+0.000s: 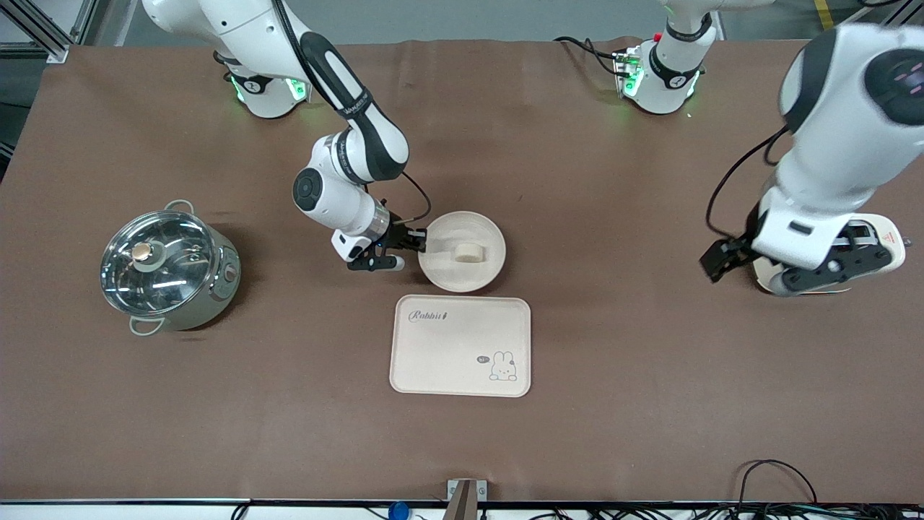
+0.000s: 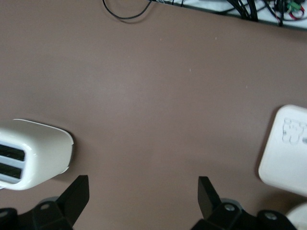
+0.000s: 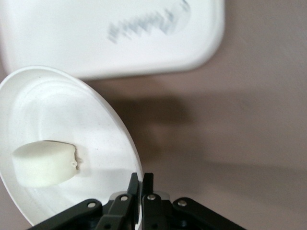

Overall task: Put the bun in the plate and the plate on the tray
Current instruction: 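Slide the plate with the right gripper onto the white tray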

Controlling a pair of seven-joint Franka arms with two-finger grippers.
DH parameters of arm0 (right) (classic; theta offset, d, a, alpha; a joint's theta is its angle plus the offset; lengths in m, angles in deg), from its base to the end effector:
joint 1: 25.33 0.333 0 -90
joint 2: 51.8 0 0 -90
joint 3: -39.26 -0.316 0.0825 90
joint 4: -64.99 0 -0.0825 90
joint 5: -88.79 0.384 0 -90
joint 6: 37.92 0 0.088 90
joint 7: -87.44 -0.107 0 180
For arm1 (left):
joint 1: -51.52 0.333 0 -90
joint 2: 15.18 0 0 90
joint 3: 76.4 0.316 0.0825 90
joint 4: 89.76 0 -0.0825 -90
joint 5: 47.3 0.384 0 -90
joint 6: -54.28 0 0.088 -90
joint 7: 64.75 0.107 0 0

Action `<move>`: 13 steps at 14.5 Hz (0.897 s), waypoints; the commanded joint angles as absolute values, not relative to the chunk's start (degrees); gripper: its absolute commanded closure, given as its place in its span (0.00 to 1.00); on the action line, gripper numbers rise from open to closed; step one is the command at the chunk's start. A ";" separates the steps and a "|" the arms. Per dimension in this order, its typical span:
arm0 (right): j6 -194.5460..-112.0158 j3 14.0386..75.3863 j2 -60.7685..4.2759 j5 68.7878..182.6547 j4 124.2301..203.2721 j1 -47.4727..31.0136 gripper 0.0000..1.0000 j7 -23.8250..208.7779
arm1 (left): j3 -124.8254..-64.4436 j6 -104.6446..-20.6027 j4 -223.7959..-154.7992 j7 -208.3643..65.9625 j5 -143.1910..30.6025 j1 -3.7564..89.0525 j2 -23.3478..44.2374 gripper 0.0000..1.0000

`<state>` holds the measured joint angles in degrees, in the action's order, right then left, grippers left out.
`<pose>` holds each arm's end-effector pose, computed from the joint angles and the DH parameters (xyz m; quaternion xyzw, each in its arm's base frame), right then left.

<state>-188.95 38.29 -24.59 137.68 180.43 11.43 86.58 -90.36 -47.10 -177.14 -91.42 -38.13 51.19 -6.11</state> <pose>0.4960 0.3594 0.2227 -0.9701 0.0430 0.0142 0.2385 0.6050 -0.1283 0.5751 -0.9924 -0.0977 -0.0635 0.0405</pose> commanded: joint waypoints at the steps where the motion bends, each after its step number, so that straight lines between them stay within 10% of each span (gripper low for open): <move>1: -188.48 39.26 -18.78 138.01 170.93 10.89 1.00 87.09 | -88.19 -42.42 -177.21 -81.75 -41.85 51.96 -11.29 0.00; 6: -171.75 41.11 -5.41 127.21 148.53 1.85 1.00 87.01 | -83.96 -32.31 -178.35 -70.40 -44.23 50.74 -17.63 0.00; 13: -169.50 41.28 0.14 126.58 141.30 1.30 1.00 82.80 | -84.31 -30.10 -179.23 -68.88 -46.77 51.43 -18.60 0.00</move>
<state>-169.43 41.63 -2.21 127.80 144.94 0.15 86.21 -84.66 -30.55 -178.37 -70.14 -45.52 51.55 -17.57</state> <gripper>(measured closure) 0.960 0.000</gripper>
